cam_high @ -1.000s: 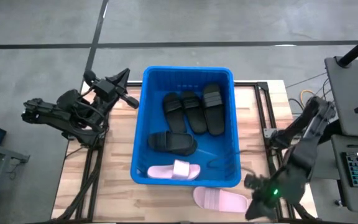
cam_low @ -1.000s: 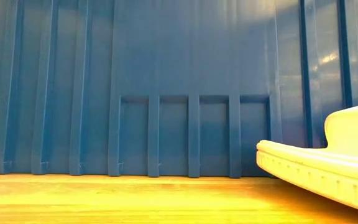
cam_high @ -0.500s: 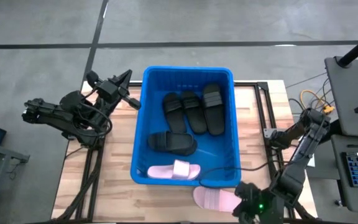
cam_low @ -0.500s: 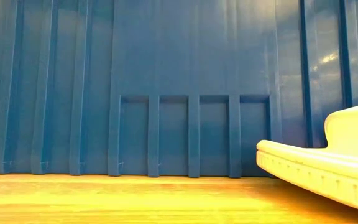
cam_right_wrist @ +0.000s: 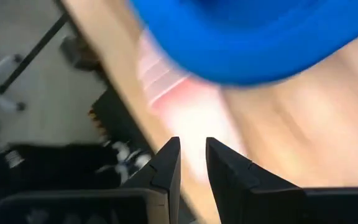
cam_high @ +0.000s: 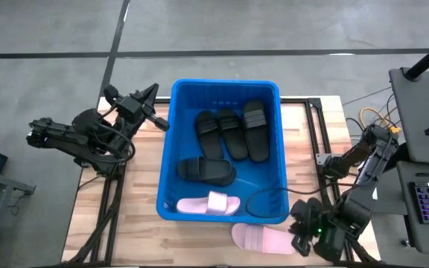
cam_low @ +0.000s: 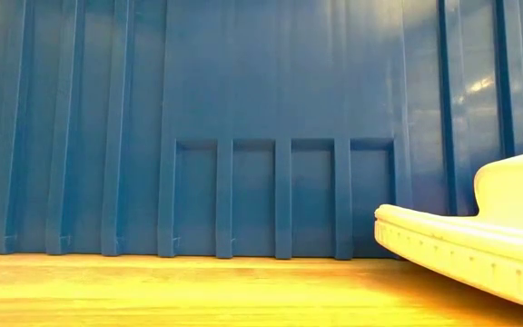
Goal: Pick and place slides into bin
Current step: Put the pink slides into the blue organizer bin
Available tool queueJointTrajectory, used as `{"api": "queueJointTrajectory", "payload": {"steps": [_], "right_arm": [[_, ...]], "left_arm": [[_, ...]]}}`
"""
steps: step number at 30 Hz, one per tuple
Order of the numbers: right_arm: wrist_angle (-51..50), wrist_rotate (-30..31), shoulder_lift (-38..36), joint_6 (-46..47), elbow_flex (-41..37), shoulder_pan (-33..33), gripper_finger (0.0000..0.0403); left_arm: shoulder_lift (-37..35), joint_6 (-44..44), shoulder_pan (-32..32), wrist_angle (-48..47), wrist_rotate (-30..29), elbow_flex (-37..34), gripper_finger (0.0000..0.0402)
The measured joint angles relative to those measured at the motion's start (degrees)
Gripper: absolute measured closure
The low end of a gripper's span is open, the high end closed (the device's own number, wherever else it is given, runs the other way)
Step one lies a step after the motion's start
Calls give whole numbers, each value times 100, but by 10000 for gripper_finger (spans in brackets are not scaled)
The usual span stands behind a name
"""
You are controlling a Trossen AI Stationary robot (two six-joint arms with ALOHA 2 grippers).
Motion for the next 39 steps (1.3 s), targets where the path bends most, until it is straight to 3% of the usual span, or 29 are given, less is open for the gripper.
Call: {"api": "queueJointTrajectory", "payload": {"steps": [3, 7, 10, 16, 21, 25, 29, 33, 39], "right_arm": [[-474, 458, -17, 416, 0, -15, 335], [-1088, 894, -19, 1905, -4, -1, 335], [-1218, 959, -36, 2378, -13, 18, 335], [-250, 1098, -20, 2384, -4, 84, 321], [461, 1304, 30, 2088, -4, 96, 280], [505, 1299, 218, 2697, -2, 98, 242], [929, 1345, 595, 3114, -4, 107, 212], [1700, 1950, 1121, 2343, 55, 111, 199], [1625, 1915, 1916, 2960, 253, 98, 198]], "left_arm": [[42, -2, 0, 9, -2, -5, 402], [113, -2, 0, 11, -20, -40, 402], [126, 2, 0, -7, -200, -86, 402], [169, 20, 0, -2, -317, -85, 402], [119, 17, -39, 4, -297, -71, 402], [104, 22, -55, 5, -279, -59, 402], [103, 30, -55, 2, -264, -59, 402], [103, 30, -55, 1, -260, -59, 402], [96, 28, -55, 4, -220, -59, 402]]}}
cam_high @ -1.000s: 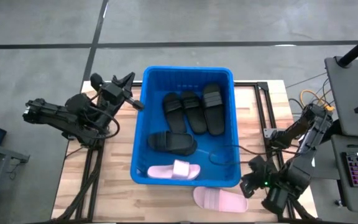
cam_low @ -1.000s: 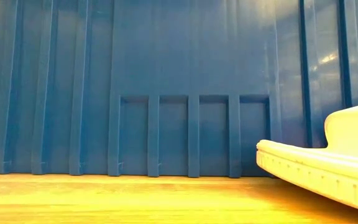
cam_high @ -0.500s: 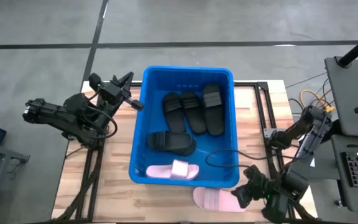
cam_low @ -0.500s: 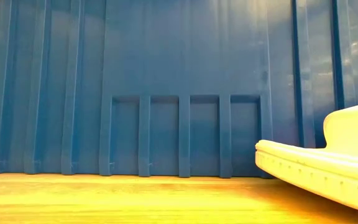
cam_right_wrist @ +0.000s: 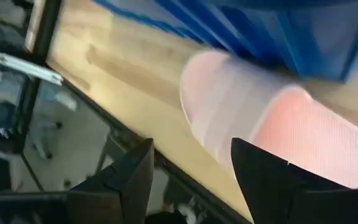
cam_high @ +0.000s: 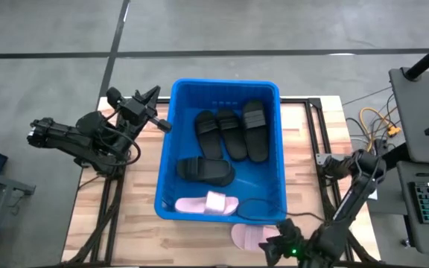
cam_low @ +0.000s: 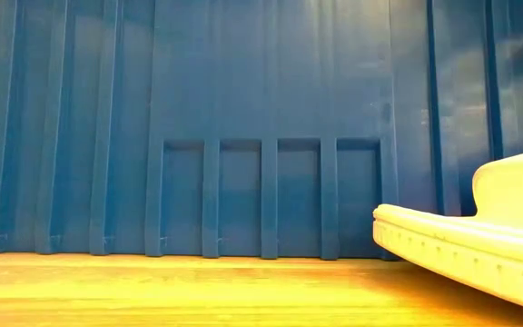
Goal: Pick and place slides into bin
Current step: Put the pink slides into the blue organizer bin
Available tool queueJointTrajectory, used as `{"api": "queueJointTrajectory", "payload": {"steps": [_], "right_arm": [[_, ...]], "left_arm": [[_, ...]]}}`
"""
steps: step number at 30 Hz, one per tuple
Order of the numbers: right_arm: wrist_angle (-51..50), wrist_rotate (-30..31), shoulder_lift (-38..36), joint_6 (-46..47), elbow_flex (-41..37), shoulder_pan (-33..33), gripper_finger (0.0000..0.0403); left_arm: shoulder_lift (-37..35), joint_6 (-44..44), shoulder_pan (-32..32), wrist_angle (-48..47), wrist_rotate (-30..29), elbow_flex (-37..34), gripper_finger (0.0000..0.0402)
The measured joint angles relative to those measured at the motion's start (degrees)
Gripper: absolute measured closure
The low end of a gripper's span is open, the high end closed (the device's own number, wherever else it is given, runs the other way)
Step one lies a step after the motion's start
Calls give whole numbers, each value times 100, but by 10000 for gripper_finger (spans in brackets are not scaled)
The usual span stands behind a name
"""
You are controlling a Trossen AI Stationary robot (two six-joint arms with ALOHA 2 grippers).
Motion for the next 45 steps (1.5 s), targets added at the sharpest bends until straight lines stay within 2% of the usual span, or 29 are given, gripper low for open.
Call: {"api": "queueJointTrajectory", "payload": {"steps": [6, 13, 24, 33, 38, 45], "right_arm": [[35, -143, 509, 527, 25, 0, 197], [13, -380, 801, 679, 31, 0, 197], [401, -357, 1197, 635, 35, -73, 213], [605, -338, 1194, 251, 34, -227, 237], [601, -355, 1194, 270, 34, -227, 277], [783, -371, 1192, 114, 66, -227, 380]], "left_arm": [[-7, 7, 0, 0, 53, 0, 402], [0, 827, -4, 1, 56, 0, 402], [2, 905, -2, 2, 60, 0, 402], [1, 947, -2, 7, 69, 0, 402], [-4, 1449, 0, 8, 71, 0, 402], [-4, 1445, 2, 9, 89, 0, 402]]}}
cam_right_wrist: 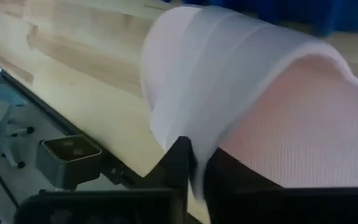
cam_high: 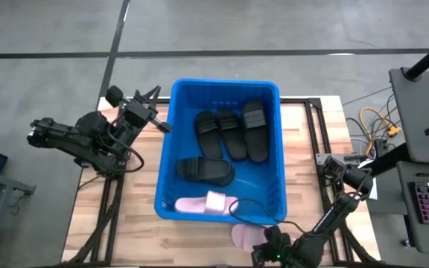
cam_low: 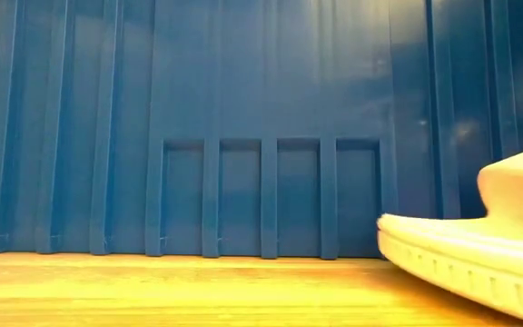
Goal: Pick and place slides into bin
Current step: Put the pink slides into the blue organizer bin
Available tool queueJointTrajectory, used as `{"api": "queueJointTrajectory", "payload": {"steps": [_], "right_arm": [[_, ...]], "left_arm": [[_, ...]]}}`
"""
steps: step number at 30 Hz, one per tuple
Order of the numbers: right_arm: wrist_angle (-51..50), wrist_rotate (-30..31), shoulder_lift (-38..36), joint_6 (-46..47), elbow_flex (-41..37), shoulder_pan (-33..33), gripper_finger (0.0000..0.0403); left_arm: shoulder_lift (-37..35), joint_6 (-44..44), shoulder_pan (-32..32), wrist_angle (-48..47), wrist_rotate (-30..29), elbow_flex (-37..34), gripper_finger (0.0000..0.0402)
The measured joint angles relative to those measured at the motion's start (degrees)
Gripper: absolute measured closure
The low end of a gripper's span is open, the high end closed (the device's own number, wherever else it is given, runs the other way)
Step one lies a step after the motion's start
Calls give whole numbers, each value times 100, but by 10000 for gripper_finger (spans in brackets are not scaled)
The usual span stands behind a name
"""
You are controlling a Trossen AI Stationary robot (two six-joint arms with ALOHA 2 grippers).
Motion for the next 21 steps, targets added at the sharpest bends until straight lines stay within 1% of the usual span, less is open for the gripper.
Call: {"api": "queueJointTrajectory", "payload": {"steps": [2, 8, 14, 17, 21], "right_arm": [[19, -9, 0, -115, 74, -2, 388], [60, -62, -98, -550, 554, 1, 390], [41, 32, -474, -1427, 1105, -74, 391], [43, 203, -681, -1971, 1383, -150, 391], [48, 387, -851, -2804, 1809, -294, 392]], "left_arm": [[0, 2, 0, 6, 11, 2, 402], [0, 2, 0, 25, 37, 2, 402], [4, 0, 0, 44, 405, 5, 402], [7, -2, 0, 48, 605, 13, 402], [11, -2, 0, 46, 655, 11, 402]]}}
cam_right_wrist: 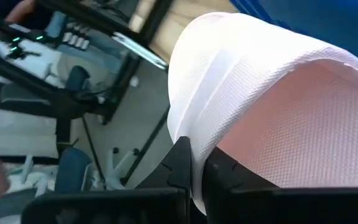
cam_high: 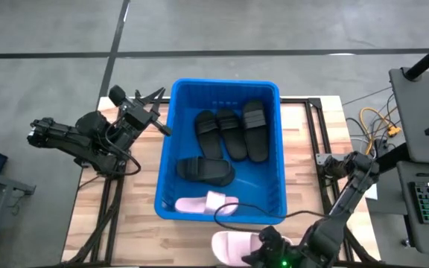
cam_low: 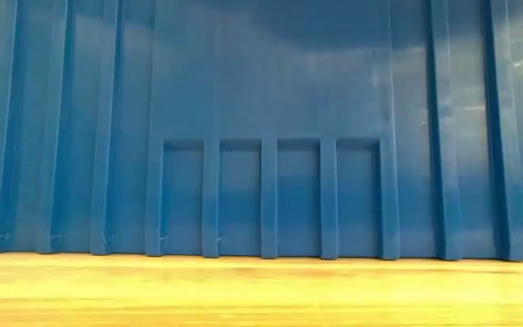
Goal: Pick and place slides into bin
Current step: Put the pink slides into the blue organizer bin
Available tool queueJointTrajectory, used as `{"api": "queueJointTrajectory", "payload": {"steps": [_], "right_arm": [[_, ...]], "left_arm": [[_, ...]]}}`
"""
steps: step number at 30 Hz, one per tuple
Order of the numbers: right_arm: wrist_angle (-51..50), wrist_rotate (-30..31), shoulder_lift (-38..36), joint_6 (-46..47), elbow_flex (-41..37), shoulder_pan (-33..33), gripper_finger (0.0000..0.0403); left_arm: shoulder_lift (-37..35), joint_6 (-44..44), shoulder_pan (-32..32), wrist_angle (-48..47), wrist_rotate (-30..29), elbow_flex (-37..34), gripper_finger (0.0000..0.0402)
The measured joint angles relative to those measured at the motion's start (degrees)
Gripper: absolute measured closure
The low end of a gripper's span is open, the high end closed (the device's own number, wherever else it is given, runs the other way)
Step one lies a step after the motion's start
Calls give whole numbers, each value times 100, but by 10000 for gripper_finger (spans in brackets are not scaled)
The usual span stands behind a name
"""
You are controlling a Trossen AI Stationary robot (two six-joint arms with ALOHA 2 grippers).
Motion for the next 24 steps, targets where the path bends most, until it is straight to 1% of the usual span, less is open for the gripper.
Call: {"api": "queueJointTrajectory", "payload": {"steps": [6, 9, 13, 15, 18, 20, 22, 23, 24], "right_arm": [[10, -37, -16, -1190, 842, -400, 392], [-45, -42, -19, -1607, 1264, -685, 392], [-46, -48, -23, -2418, 1767, -1075, 392], [-93, -55, -30, -2666, 1959, -1274, 392], [-392, -214, -30, -2777, 2191, -1586, 392], [-584, -454, -30, -2800, 2276, -1792, 392], [-923, -692, -30, -2768, 2358, -1990, 392], [-1091, -802, -30, -2742, 2392, -2089, 392], [-1261, -880, -30, -2728, 2427, -2187, 392]], "left_arm": [[-25, -4, -2, -2, -24, 0, 402], [-63, -4, -2, -2, -32, 0, 402], [-96, -7, -2, -4, -37, 0, 402], [-109, -9, -2, -2, -36, 0, 402], [-182, -53, -42, -15, -39, -2, 402], [-300, -254, -131, -56, -32, -2, 402], [-495, -663, -221, -380, 148, -2, 402], [-645, -1045, -253, -760, 390, -2, 402], [-813, -1583, -270, -1274, 767, 1, 402]]}}
